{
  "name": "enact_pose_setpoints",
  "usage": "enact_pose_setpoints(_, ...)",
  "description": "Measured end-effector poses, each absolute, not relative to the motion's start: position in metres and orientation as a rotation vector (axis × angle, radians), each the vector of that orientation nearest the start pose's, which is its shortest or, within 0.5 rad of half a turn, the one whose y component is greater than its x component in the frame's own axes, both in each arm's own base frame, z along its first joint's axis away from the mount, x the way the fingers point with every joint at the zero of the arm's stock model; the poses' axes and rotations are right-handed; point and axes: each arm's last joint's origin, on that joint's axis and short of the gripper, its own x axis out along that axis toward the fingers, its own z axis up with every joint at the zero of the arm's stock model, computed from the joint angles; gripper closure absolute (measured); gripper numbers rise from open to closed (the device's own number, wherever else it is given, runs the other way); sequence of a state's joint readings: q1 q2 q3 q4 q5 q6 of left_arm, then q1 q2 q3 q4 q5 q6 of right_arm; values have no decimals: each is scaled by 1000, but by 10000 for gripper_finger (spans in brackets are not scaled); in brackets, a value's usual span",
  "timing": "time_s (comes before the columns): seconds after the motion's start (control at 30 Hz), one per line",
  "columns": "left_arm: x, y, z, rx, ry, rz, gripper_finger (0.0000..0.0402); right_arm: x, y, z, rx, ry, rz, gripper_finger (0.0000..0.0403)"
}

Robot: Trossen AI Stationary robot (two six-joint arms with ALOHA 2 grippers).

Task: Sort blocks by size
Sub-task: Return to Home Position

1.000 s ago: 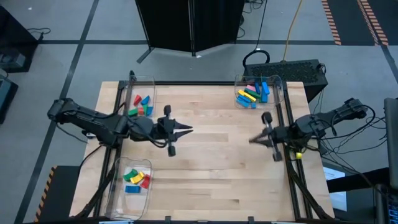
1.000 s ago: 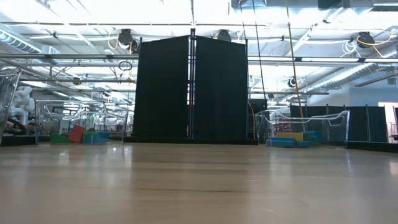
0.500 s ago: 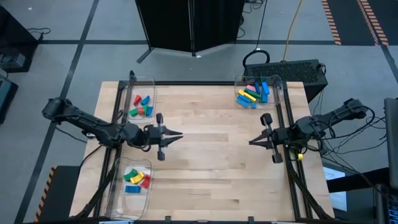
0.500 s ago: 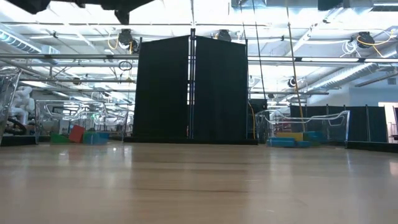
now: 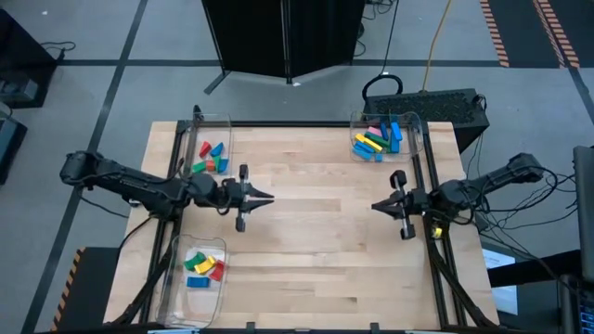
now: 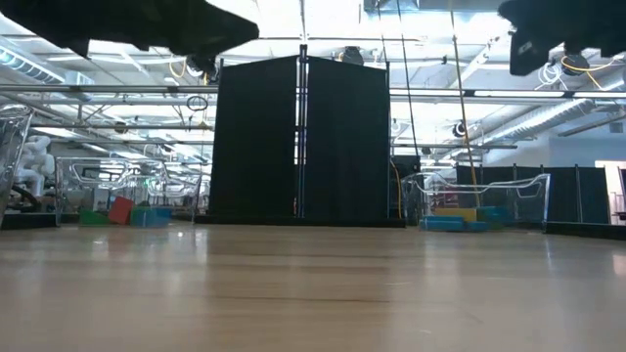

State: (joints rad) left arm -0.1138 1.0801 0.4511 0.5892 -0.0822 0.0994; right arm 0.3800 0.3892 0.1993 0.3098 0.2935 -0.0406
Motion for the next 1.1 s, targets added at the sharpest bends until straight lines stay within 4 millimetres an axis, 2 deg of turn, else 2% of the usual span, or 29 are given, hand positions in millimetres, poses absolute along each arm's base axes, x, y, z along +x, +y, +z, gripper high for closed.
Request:
enact_pose_setpoints(0.23, 225, -8, 232, 88, 94, 11, 353, 117, 26, 226, 6, -107, -3, 402)
enact_pose_setpoints(0.4, 224, -6, 226, 83, 151, -1, 353, 118, 18, 223, 13, -80, -65, 403)
enact_pose_setpoints(0.57, 218, -4, 229, 79, 168, -3, 353, 119, 12, 220, 44, -50, -49, 403)
enact_pose_setpoints(0.87, 188, 11, 231, 51, 115, 9, 353, 119, 10, 219, 78, -41, -50, 403)
enact_pose_setpoints(1.1, 162, 13, 212, -21, 89, 26, 353, 120, 10, 215, 125, -5, -56, 403)
